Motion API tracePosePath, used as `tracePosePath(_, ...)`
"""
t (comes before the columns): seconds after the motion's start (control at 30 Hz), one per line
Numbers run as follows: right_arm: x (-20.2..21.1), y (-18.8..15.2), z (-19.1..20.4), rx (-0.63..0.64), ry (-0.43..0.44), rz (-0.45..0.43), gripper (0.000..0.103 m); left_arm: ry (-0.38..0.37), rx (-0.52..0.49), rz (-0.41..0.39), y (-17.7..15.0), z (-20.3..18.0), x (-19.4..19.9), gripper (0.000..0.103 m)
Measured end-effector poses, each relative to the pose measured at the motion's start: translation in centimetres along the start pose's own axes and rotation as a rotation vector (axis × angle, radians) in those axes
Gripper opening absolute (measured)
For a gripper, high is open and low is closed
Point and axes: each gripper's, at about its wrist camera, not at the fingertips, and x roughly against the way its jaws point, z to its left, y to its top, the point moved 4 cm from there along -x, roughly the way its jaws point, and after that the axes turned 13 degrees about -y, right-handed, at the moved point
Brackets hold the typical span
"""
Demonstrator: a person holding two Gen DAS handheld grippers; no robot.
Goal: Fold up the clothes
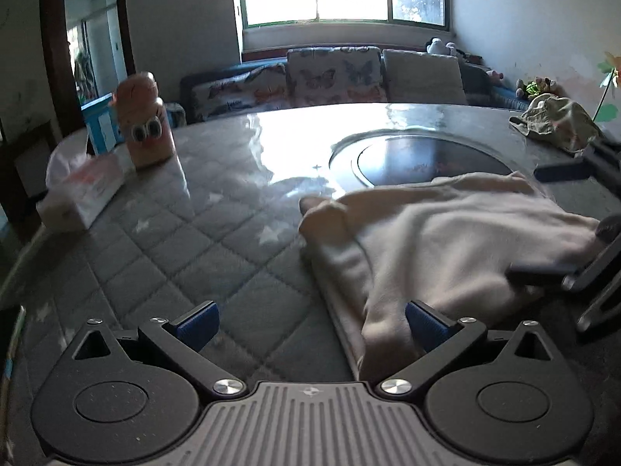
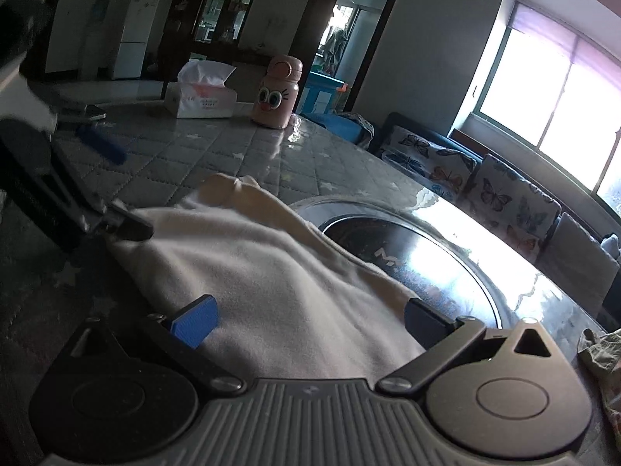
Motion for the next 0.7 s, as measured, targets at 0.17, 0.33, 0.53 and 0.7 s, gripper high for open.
tracePosePath(0.17,-0.3,-0.3,0.2,0.002,0.003,0.013,0.103,-0.005,0.003,-0.011,0.4,0.0,0.2,0.103)
tracePosePath(0.33,-0.1,-0.1,-0.3,-0.018,0.000,0.006,0.103,-0.027,0.021,-0.056,2.3,0.5,0.6,0.093)
tracePosePath(0.53,0.1,-0.4,-0.9,-0.031,-0.010,0.016,0.103,-0.044,0.090,-0.031,3.8,1.9,-1.6,0.061)
tracePosePath(0.7,-0.1,-0.8,-1.5,-0.045,-0.021,0.033,0.103,-0.065,0.117,-0.004,4.5,2.7,-3.2,0.031)
